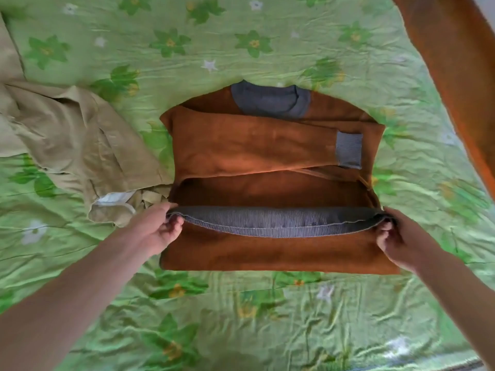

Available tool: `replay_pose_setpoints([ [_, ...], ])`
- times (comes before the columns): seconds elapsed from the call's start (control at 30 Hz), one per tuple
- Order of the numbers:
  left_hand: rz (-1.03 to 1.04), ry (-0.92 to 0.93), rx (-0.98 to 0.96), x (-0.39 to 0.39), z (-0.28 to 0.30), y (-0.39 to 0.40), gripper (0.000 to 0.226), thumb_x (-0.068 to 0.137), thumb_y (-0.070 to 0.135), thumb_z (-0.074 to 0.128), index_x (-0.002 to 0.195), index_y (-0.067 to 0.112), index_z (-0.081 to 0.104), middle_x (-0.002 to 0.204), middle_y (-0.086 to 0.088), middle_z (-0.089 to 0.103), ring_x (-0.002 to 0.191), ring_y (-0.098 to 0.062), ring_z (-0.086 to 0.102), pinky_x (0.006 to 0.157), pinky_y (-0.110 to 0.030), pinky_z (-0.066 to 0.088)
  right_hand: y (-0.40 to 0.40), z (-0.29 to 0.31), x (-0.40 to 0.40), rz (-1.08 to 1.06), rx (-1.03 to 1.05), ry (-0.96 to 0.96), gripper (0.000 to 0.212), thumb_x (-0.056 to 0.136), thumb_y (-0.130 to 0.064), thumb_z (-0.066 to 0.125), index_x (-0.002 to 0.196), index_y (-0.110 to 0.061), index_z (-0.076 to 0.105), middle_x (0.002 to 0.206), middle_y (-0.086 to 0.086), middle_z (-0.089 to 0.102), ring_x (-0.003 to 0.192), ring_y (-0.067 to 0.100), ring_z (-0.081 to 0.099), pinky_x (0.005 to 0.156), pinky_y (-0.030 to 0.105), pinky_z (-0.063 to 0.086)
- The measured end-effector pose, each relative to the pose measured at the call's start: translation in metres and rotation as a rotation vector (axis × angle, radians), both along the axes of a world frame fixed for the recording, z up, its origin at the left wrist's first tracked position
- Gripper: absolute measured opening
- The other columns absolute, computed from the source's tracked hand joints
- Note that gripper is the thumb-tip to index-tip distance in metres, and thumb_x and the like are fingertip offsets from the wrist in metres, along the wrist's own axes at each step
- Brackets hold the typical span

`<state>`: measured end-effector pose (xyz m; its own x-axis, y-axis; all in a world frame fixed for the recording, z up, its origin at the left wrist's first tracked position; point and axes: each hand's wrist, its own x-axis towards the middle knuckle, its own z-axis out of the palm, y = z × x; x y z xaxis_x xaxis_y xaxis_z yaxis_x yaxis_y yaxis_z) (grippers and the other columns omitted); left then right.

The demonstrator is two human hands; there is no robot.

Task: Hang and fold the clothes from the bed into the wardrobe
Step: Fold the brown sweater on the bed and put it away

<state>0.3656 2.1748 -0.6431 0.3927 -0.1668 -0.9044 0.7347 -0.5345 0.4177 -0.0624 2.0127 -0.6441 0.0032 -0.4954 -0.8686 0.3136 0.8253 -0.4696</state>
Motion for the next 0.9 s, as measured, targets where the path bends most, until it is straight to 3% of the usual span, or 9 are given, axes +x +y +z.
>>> replay_pose_setpoints([
  [0.17, 0.269, -0.015, -0.084, 0.006, -0.02, -0.024, 0.024, 0.109, 0.009, 0.047, 0.087, 0.006, 0.056, 0.06, -0.006, 0.06, 0.059, -0.012, 0.06, 0.043, -0.018, 0.053, -0.022, -0.026, 0.012, -0.159, 0.0, -0.026, 0.02, 0.104, -0.02, 0.051, 0.087, -0.014, 0.06, 0.059, -0.005, 0.067, 0.046, 0.001, 0.061, 0.046, 0.012, 0.049],
  [0.23, 0.353, 0.016, -0.175, 0.001, -0.021, -0.024, 0.014, 0.106, 0.005, 0.053, 0.094, 0.003, 0.061, 0.072, -0.007, 0.068, 0.06, -0.011, 0.07, 0.055, -0.019, 0.059, -0.022, -0.031, 0.016, -0.232, -0.025, -0.108, 0.014, 0.101, -0.019, 0.053, 0.095, -0.012, 0.064, 0.071, -0.003, 0.074, 0.052, 0.002, 0.065, 0.051, 0.014, 0.053],
  [0.37, 0.443, -0.029, -0.292, -0.018, -0.03, -0.027, 0.014, 0.103, -0.002, 0.053, 0.104, 0.006, 0.064, 0.107, -0.007, 0.076, 0.097, -0.012, 0.077, 0.093, -0.026, 0.06, -0.015, -0.037, 0.022, -0.227, -0.069, -0.13, 0.046, 0.112, -0.036, 0.032, 0.114, -0.005, 0.065, 0.098, 0.004, 0.081, 0.075, 0.008, 0.077, 0.061, 0.017, 0.059],
  [0.47, 0.425, -0.201, -0.271, -0.032, -0.038, -0.036, 0.016, 0.104, 0.009, 0.047, 0.104, 0.007, 0.063, 0.117, -0.009, 0.074, 0.102, -0.013, 0.075, 0.088, -0.026, 0.06, -0.012, -0.036, 0.03, -0.061, -0.145, 0.05, 0.048, 0.112, -0.041, 0.032, 0.124, -0.007, 0.063, 0.108, 0.007, 0.079, 0.09, 0.013, 0.078, 0.067, 0.02, 0.061],
  [0.53, 0.372, -0.363, -0.241, -0.04, -0.041, -0.037, 0.015, 0.1, 0.009, 0.052, 0.113, 0.002, 0.056, 0.116, -0.012, 0.071, 0.098, -0.014, 0.076, 0.092, -0.031, 0.061, -0.007, -0.037, 0.037, 0.211, -0.355, 0.379, 0.038, 0.111, -0.037, 0.041, 0.129, -0.012, 0.064, 0.114, 0.009, 0.076, 0.089, 0.014, 0.077, 0.071, 0.025, 0.06],
  [0.6, 0.183, -0.568, -0.225, -0.05, -0.042, -0.033, 0.023, 0.099, 0.007, 0.059, 0.118, 0.003, 0.046, 0.109, -0.007, 0.064, 0.096, -0.007, 0.07, 0.093, -0.032, 0.056, -0.001, -0.044, 0.036, 0.613, -0.711, 0.893, 0.03, 0.106, -0.032, 0.055, 0.131, -0.018, 0.067, 0.121, 0.005, 0.071, 0.101, 0.019, 0.067, 0.088, 0.033, 0.052],
  [0.67, -0.171, -0.788, -0.245, -0.06, -0.043, -0.024, 0.022, 0.102, 0.008, 0.059, 0.122, 0.006, 0.049, 0.111, -0.004, 0.058, 0.102, 0.001, 0.061, 0.098, -0.031, 0.048, 0.0, -0.053, 0.03, 0.908, -0.989, 1.19, 0.034, 0.104, -0.032, 0.059, 0.135, -0.02, 0.066, 0.129, 0.004, 0.062, 0.115, 0.027, 0.055, 0.103, 0.043, 0.044],
  [0.8, -1.292, -1.345, -0.067, -0.059, -0.076, 0.003, 0.063, 0.109, 0.046, 0.044, 0.163, 0.016, 0.032, 0.17, -0.016, 0.025, 0.157, -0.031, 0.026, 0.123, -0.05, 0.03, -0.006, -0.06, 0.03, 1.069, -0.923, 1.349, 0.043, 0.104, -0.035, 0.055, 0.143, -0.018, 0.057, 0.134, 0.006, 0.056, 0.119, 0.034, 0.052, 0.097, 0.053, 0.047],
  [0.9, -1.56, -1.414, 0.012, -0.046, -0.077, 0.002, 0.071, 0.105, 0.059, 0.029, 0.163, 0.017, 0.036, 0.168, -0.012, 0.034, 0.153, -0.033, 0.036, 0.12, -0.054, 0.036, -0.019, -0.054, 0.038, 1.125, -0.922, 1.445, 0.036, 0.101, -0.033, 0.058, 0.133, -0.016, 0.058, 0.121, 0.008, 0.062, 0.107, 0.035, 0.057, 0.083, 0.049, 0.053],
])
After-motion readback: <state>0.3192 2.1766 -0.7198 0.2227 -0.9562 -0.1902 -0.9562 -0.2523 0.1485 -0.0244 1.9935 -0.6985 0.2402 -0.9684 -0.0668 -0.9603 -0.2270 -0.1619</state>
